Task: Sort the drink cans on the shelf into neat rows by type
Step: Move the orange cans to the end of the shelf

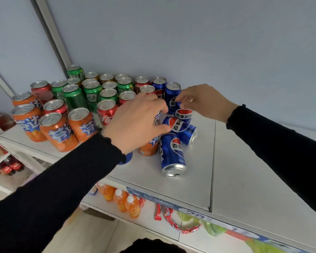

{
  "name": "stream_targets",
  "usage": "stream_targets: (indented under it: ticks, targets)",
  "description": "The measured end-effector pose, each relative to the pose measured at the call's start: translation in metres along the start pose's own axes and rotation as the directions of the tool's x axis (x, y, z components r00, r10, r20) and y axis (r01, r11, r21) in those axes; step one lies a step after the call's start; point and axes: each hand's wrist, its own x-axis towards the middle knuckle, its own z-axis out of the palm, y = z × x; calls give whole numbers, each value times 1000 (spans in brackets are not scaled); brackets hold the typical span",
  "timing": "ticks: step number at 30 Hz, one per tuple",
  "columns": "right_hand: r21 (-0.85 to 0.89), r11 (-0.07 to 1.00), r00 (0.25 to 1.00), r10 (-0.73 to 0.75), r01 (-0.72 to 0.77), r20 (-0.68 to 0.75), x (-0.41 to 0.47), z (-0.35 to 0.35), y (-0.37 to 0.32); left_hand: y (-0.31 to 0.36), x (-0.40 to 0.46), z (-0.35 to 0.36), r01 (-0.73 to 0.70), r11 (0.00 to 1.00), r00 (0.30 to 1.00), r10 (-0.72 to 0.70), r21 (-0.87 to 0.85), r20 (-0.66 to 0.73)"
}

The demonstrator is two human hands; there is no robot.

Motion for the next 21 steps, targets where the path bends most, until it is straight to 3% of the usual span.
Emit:
stream_targets:
  ticks: [2,4,9,13,17,21]
  targets:
    - [-80,996,989,-59,49,-135,-15,4,2,12,5,12,-72,990,992,59,120,111]
    - [-91,994,987,-67,55,-144,-27,8,1,16,13,21,-138,963,970,84,233,229]
    - [14,992,980,118,-122,160,-43,35,4,19,37,35,-212,901,883,12,378,468]
    - [154,944,939,252,-292,234,-35,57,16,20,51,41,-172,928,788,-72,331,611]
    - [381,840,904,262,-386,338,-35,63,15,21,54,38,-121,961,759,-72,249,647]
    - [531,745,912,276,-403,304,-52,68,16,18,40,34,-109,970,851,-21,216,524]
